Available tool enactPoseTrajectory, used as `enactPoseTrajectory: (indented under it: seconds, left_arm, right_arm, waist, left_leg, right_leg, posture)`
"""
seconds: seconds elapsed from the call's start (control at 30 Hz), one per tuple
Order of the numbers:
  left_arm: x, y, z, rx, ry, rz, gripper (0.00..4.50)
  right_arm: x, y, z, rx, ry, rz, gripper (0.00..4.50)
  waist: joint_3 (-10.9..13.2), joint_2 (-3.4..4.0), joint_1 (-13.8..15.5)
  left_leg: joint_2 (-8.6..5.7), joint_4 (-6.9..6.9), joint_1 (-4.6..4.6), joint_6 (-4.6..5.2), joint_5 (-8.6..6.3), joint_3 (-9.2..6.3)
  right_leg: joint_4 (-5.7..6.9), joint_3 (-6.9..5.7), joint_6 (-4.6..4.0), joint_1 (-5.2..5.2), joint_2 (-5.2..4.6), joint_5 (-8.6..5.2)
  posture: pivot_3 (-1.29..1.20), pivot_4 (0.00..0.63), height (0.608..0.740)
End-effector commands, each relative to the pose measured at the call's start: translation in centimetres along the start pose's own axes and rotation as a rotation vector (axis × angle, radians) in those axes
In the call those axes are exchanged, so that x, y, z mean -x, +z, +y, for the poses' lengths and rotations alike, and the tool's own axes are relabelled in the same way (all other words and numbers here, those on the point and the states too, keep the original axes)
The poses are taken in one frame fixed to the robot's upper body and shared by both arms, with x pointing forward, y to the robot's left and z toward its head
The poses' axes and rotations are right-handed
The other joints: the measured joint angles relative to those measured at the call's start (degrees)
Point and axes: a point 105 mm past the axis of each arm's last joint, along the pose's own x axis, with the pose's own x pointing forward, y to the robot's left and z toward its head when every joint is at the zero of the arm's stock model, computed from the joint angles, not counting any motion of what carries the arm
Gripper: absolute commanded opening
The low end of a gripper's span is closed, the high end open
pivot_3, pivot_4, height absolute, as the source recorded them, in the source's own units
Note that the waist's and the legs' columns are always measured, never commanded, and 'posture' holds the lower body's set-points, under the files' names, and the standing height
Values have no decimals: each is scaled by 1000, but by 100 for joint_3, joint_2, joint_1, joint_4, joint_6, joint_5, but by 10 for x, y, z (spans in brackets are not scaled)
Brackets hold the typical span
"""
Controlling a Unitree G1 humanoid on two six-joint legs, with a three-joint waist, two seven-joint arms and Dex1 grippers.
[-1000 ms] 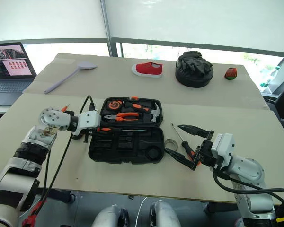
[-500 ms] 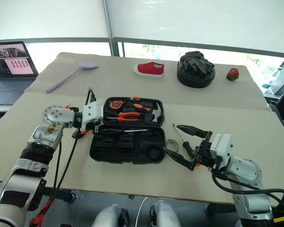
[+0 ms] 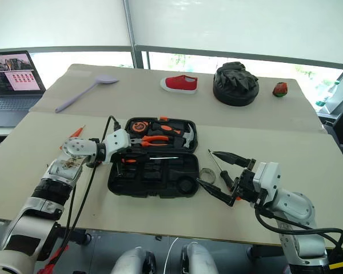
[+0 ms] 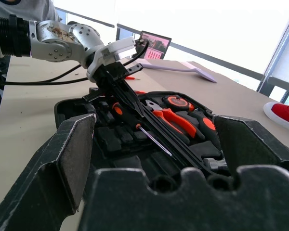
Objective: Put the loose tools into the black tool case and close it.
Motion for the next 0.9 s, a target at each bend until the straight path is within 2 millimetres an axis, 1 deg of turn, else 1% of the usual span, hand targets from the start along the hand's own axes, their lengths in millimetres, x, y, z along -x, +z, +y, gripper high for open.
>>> enactPoseTrajectory:
  seconds: [0.03, 0.1, 0.17, 0.3, 0.43, 0.5, 0.6, 0.63, 0.7, 0.73, 0.77, 0.8, 0.83, 0.87, 0.9]
  left_arm:
    - [-13, -23, -26, -34, -101, 114, 28]
    - [-16, -26, -26, -19, -92, 132, 28]
    - [-18, -27, -27, 3, -87, 140, 28]
    - [-27, -23, -31, -10, -99, 123, 28]
    - [-33, -21, -32, -10, -102, 115, 28]
    - [-36, -19, -32, 23, -83, 86, 28]
    - [-36, -14, -26, 49, -35, 34, 28]
    - [-32, -7, -21, 50, -8, -17, 28]
    - [-14, 10, -6, 87, 54, -165, 527]
    - [-4, 17, 0, 86, 78, -224, 689]
    - [6, 21, 4, 80, 98, -270, 961]
    - [12, 24, 6, 72, 108, -295, 1380]
    - [25, 25, 10, 92, 114, -334, 1702]
    - [35, 25, 10, 102, 107, -359, 2090]
    - [47, 27, 9, 96, 94, -399, 2387]
  right_arm:
    - [4, 3, -3, 35, -25, 6, 4500]
    - [5, 1, -2, 33, -31, 17, 4500]
    - [5, 0, -2, 33, -35, 23, 4500]
    - [8, -5, -2, 25, -61, 46, 4500]
    - [10, -7, -3, 20, -78, 56, 4500]
    - [11, -8, -3, 19, -90, 56, 4500]
    - [13, -7, -6, 14, -136, 47, 4500]
    - [17, -6, -10, 8, -169, 43, 4500]
    - [33, -6, -13, -3, -224, 61, 4500]
    - [40, -7, -13, -5, -242, 78, 4500]
    - [47, -8, -13, -8, -258, 95, 4500]
    - [51, -8, -13, -10, -268, 106, 4500]
    - [62, -11, -12, -12, -295, 137, 4500]
    - [70, -13, -11, -18, -317, 163, 4500]
    - [79, -15, -9, -24, -341, 190, 4500]
  waist:
    - [-7, 7, 12]
    - [-22, 25, 14]
    - [-41, 51, 12]
    - [-68, 89, 10]
    - [-77, 101, 34]
    - [-77, 101, 49]
    - [-77, 101, 65]
    - [-77, 101, 64]
    - [-77, 101, 62]
    - [-77, 101, 62]
    - [-76, 100, 53]
    - [-75, 98, 41]
    - [-72, 94, 18]
    - [-71, 94, 10]
    - [-71, 94, 3]
  left_leg:
    - [0, 0, 1, 2, -1, -1]
    - [-1, 0, 4, 11, -7, -2]
    - [-2, 0, 6, 39, -23, -2]
    - [-4, 0, 17, 51, -31, -2]
    - [-6, 0, 21, 54, -32, -3]
    - [-9, 0, 23, 59, -35, -3]
    - [-14, 0, 26, 66, -40, -4]
    - [-16, 0, 25, 69, -41, -3]
    - [-20, 0, 24, 71, -43, -4]
    - [-20, 0, 21, 72, -43, -4]
    - [-21, 0, 18, 73, -43, -4]
    - [-21, 0, 3, 70, -42, -4]
    - [-21, 1, -4, 61, -36, -4]
    - [-21, 4, -6, 53, -31, -4]
    - [-21, 4, -6, 51, -30, -5]
  right_leg:
    - [-1, 0, 0, 2, 0, 0]
    - [-2, 0, 7, 9, -4, -4]
    - [-2, 1, 12, 13, -8, -7]
    - [-1, 3, 15, 22, -8, -8]
    - [-1, 3, 17, 26, -9, -10]
    - [-2, 2, 21, 30, -12, -12]
    - [-2, 1, 29, 37, -20, -16]
    - [-2, 1, 31, 37, -25, -17]
    - [-2, 0, 35, 37, -30, -19]
    - [-2, -2, 38, 34, -33, -20]
    - [-2, -3, 40, 30, -33, -21]
    - [-2, -6, 41, 18, -35, -22]
    - [-1, -8, 41, 11, -35, -22]
    - [-1, -9, 41, 9, -35, -22]
    - [0, -11, 41, 9, -34, -22]
  posture:
    - [0, 150, 740]
    - [0, 150, 740]
    - [0, 150, 740]
    - [0, 150, 740]
    - [0, 150, 740]
    - [0, 150, 740]
    - [0, 150, 740]
    - [0, 150, 740]
    - [0, 150, 740]
    - [0, 150, 740]
    - [0, 150, 740]
    - [0, 150, 740]
    - [0, 150, 740]
    - [0, 150, 740]
    - [0, 150, 740]
